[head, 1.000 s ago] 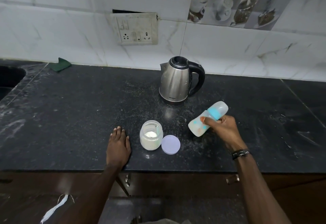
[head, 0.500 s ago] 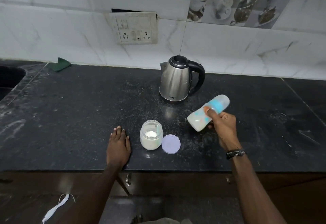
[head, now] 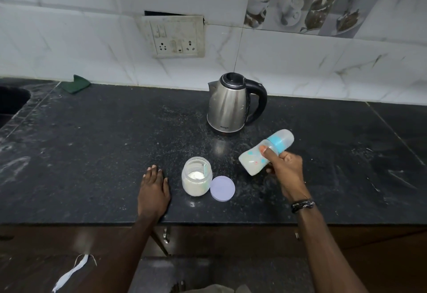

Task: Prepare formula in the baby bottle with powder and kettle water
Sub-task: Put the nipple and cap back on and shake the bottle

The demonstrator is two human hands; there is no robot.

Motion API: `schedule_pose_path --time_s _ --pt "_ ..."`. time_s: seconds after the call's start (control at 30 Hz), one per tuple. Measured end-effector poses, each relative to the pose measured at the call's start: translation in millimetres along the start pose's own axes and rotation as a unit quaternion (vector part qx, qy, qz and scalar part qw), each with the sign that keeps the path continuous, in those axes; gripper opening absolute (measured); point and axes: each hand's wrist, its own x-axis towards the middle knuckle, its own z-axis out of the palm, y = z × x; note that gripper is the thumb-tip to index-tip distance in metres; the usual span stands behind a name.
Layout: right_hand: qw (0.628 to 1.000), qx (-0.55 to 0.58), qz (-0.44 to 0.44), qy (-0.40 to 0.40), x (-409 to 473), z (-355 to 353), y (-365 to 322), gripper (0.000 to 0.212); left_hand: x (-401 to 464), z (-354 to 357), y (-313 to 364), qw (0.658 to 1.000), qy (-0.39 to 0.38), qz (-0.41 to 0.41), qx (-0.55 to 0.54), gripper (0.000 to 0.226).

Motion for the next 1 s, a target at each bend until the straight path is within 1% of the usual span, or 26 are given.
schedule_pose_path --time_s 0.03,0.1,0.13,0.17,0.23,0.27,0.3,0.33,0.37,0.4,0.47,0.5,0.53,0.6,0.63,0.73,0.77,0.83,0.87,0.9,0.97,1.0 --pt "1.0 -0.018 0.008 -0.025 -1 -1 -1 0.022 -1 0 0 1.0 -0.001 -0.001 0.001 0.049" --pt "0.984 -0.098 0.019 -0.148 -4 -5 -2 0.024 -1 0 0 1.0 0.001 0.001 0.001 0.049" --pt "0.981 -0.103 0.019 -0.164 -6 -5 -1 0.024 0 -1 0 1.0 0.0 0.003 0.0 0.05" --pt "0.987 -0.083 0.005 -0.137 -4 -5 2 0.024 0 -1 1 1.0 0.0 0.004 -0.001 0.05" --pt "0.999 -0.031 -0.005 -0.034 0 -4 3 0.025 0 -1 1 1.0 0.001 0.002 -0.001 0.05" --pt "0.999 -0.024 0.005 -0.027 2 -5 1 0.026 -1 0 1 1.0 -0.001 0.0 0.001 0.05" --pt "0.997 -0.049 0.008 -0.063 3 -5 2 0.027 -2 0 0 1.0 -0.003 -0.001 0.002 0.05" --pt "0.99 -0.075 0.008 -0.117 2 -6 2 0.027 -2 0 0 1.0 -0.002 -0.001 0.003 0.05" --pt "0.986 -0.093 0.006 -0.14 1 -8 2 0.025 -1 0 0 1.0 -0.001 0.001 0.004 0.051" --pt "0.99 -0.084 0.0 -0.115 3 -8 2 0.021 0 0 0 1.0 0.0 0.003 0.005 0.051" --pt "0.999 -0.035 -0.011 0.001 6 -8 3 0.015 1 0 0 1.0 -0.005 0.0 0.008 0.052" --pt "1.0 -0.016 0.0 0.02 8 -7 1 0.015 0 1 0 1.0 -0.008 -0.002 0.009 0.053" --pt "0.999 -0.032 0.006 -0.011 8 -8 1 0.013 -1 1 -1 1.0 -0.008 -0.002 0.009 0.053" --pt "0.988 -0.091 0.014 -0.127 5 -10 2 0.017 -1 0 -1 1.0 -0.002 0.001 0.008 0.054" --pt "0.987 -0.092 0.015 -0.13 4 -10 2 0.02 0 0 -1 1.0 -0.001 0.003 0.008 0.054" --pt "0.999 -0.032 -0.003 -0.004 8 -7 5 0.021 0 0 1 1.0 -0.006 -0.003 0.005 0.054" --pt "0.999 -0.034 0.01 -0.01 8 -6 4 0.022 0 1 0 1.0 -0.006 -0.004 0.004 0.054" --pt "0.987 -0.104 0.021 -0.122 6 -7 4 0.02 -1 0 0 1.0 -0.002 -0.004 0.003 0.053" --pt "0.981 -0.122 0.027 -0.148 4 -8 5 0.02 0 -1 0 1.0 -0.001 -0.003 0.001 0.052" --pt "0.985 -0.111 0.02 -0.13 5 -7 6 0.019 0 -1 1 1.0 0.0 -0.002 0.0 0.051" --pt "0.997 -0.074 0.004 -0.036 8 -7 6 0.019 1 -1 2 1.0 -0.001 -0.003 -0.002 0.049" --pt "0.997 -0.068 0.013 -0.029 10 -9 6 0.02 0 -1 2 1.0 -0.002 -0.004 -0.002 0.049"
